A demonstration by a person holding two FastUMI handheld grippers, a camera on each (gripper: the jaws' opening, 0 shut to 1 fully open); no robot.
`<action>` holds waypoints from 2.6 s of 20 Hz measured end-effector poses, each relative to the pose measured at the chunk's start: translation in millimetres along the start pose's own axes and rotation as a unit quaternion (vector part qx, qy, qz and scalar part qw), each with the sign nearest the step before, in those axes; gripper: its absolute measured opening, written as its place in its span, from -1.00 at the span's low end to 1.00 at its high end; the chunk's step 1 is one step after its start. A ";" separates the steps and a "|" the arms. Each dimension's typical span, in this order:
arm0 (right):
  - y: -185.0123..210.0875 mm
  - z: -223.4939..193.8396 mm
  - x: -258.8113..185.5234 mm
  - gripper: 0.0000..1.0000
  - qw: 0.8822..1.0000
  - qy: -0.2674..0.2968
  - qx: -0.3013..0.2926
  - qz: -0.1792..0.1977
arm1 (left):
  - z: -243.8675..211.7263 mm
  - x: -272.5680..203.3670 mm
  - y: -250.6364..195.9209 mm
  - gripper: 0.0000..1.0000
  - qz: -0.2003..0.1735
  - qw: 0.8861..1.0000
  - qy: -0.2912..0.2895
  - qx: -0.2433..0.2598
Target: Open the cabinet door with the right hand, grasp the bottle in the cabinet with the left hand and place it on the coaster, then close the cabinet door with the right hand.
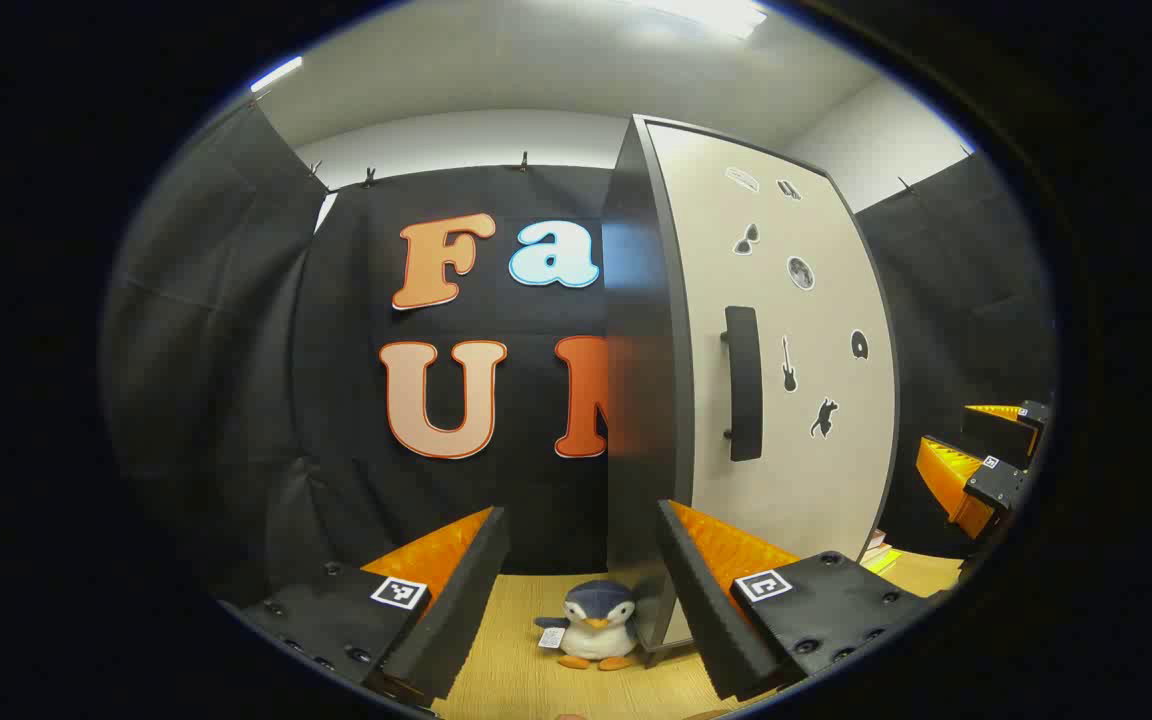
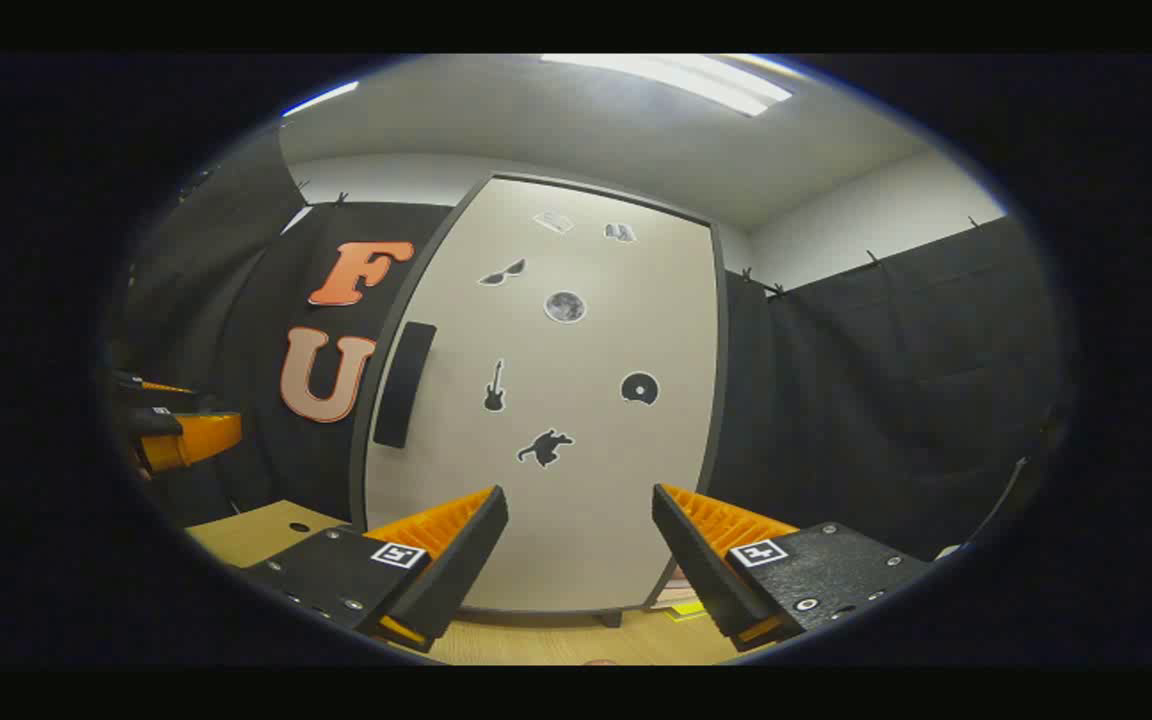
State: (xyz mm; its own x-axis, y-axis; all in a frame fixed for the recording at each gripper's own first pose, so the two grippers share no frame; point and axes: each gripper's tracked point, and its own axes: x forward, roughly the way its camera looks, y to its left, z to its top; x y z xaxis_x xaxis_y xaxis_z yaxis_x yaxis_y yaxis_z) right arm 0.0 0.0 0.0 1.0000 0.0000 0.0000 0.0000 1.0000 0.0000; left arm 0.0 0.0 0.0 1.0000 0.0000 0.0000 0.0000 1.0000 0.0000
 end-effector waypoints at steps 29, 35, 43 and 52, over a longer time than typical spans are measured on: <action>36.4 -2.8 29.4 0.89 0.999 -0.001 0.014 0.053 | 1.7 9.0 3.4 0.92 0.018 1.000 0.002 0.013; 75.5 4.9 44.1 0.89 0.995 -0.007 0.023 0.100 | -0.6 12.2 16.5 0.86 0.033 0.999 0.005 0.004; 129.6 34.0 65.1 0.89 0.987 -0.034 0.034 0.151 | -3.1 13.7 35.8 0.92 0.055 0.998 0.007 0.000; 170.5 34.7 110.2 0.82 0.986 0.022 0.067 0.148 | -7.2 12.0 51.3 0.86 0.067 0.998 0.009 0.000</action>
State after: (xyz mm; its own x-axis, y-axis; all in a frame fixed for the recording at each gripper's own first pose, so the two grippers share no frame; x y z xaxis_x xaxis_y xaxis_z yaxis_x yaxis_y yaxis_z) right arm 110.2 170.5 34.7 0.9550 0.2957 -0.0245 -0.2897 0.9470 0.1390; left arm 12.0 51.3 -7.2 0.9909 0.1338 -0.0171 -0.1338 0.9910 0.0019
